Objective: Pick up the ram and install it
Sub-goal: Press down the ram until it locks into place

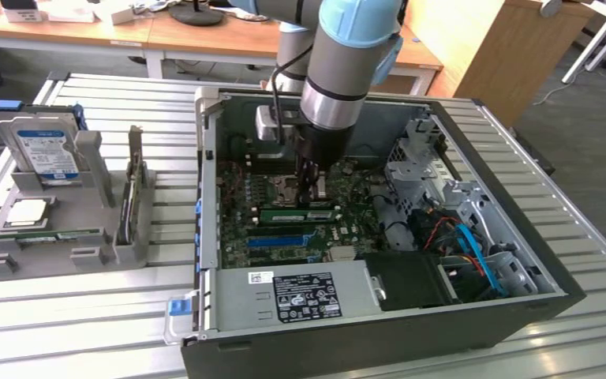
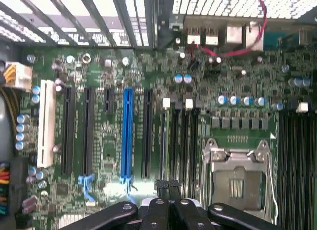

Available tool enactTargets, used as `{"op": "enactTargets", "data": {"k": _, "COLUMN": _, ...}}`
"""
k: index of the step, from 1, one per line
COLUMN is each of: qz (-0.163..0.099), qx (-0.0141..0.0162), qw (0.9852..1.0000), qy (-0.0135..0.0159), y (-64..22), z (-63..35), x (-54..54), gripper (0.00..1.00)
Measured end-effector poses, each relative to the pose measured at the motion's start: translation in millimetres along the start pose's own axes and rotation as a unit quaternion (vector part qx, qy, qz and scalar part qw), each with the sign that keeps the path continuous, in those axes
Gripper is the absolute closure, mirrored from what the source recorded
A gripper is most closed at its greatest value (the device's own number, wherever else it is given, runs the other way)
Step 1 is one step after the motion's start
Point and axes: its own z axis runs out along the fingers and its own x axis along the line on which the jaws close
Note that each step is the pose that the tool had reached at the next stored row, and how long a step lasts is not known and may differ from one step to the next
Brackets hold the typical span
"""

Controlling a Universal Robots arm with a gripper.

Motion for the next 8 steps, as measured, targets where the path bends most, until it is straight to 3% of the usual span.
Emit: {"op": "enactTargets", "data": {"k": 8, "qz": 0.0, "qx": 0.0017, "qw": 1.0, "qy": 0.0017, "y": 14.1, "z": 0.2, "x": -0.4, "gripper": 0.89}}
